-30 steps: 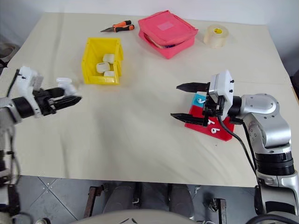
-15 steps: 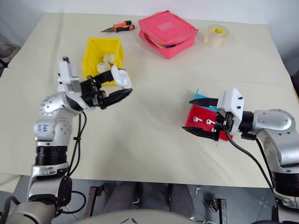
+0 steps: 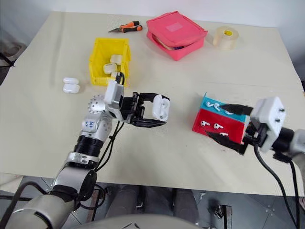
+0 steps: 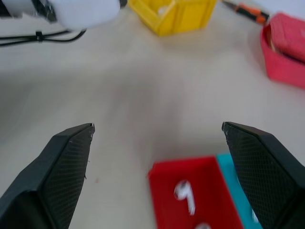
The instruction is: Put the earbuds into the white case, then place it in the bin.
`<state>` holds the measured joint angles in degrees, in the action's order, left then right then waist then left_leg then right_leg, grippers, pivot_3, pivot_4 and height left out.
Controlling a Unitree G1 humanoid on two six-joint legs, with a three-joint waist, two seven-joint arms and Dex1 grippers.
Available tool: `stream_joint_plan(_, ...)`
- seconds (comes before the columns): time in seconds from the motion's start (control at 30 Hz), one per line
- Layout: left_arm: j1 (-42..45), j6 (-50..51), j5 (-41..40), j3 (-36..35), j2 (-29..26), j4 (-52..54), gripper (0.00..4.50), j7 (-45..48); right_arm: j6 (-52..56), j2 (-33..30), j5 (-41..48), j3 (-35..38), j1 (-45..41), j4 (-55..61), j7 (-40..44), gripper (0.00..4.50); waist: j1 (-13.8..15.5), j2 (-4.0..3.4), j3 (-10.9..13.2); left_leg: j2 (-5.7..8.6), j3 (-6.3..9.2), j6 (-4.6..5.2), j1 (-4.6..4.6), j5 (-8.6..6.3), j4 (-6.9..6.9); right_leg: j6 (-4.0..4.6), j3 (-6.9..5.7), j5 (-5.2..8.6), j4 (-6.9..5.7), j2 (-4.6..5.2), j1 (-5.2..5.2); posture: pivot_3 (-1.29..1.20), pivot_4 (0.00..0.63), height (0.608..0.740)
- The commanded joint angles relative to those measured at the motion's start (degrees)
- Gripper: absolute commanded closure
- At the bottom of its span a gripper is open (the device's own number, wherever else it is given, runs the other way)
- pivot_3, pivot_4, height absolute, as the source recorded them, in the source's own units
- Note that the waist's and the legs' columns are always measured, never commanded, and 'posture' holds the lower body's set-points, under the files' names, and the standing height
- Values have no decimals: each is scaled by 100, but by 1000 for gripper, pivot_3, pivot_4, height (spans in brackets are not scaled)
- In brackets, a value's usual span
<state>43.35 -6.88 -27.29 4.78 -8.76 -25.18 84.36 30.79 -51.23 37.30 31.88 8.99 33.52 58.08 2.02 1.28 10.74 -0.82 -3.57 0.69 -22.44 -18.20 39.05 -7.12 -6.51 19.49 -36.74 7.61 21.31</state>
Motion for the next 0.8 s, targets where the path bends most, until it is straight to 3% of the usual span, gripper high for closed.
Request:
stream_joint_plan(0.03, 171, -175, 61, 155, 170, -152, 1701, 269, 254, -26, 122, 722, 528, 556, -73, 0, 2, 0, 0, 1, 0, 1, 2, 0, 1, -4, 2, -2, 3, 0, -3, 0, 150, 740)
stream_joint_plan(0.27, 313, -151, 12, 302, 397, -399, 1701, 534, 572, 269, 245, 1935, 1805, 1163, 9, 0, -14, -1, 0, -4, 10, 3, 13, -2, 0, -15, 3, -8, 25, -4, -25, 0, 150, 740)
stream_joint_plan(0.4, 371, -207, 27, 339, 445, -547, 1701, 592, 521, 444, 185, 2058, 2110, 1290, -150, 0, -31, -1, 0, -5, 16, 7, 16, -4, 0, -19, 3, -10, 33, -3, -34, 0, 150, 740)
stream_joint_plan(0.63, 343, -285, 58, 386, 471, -634, 1701, 611, 1019, -106, -211, 790, 960, 1067, -1311, 0, -68, -13, -3, -18, 22, 8, 32, -4, 1, -21, 5, -11, 46, -1, -50, 0, 150, 740)
stream_joint_plan(0.8, 264, -248, 10, 380, 435, -537, 1701, 557, 1901, -1050, -414, -639, -314, 547, -1676, 0, -64, -19, -3, -17, 30, 9, 25, -4, 2, -24, -2, -13, 76, 1, -54, 0, 150, 740)
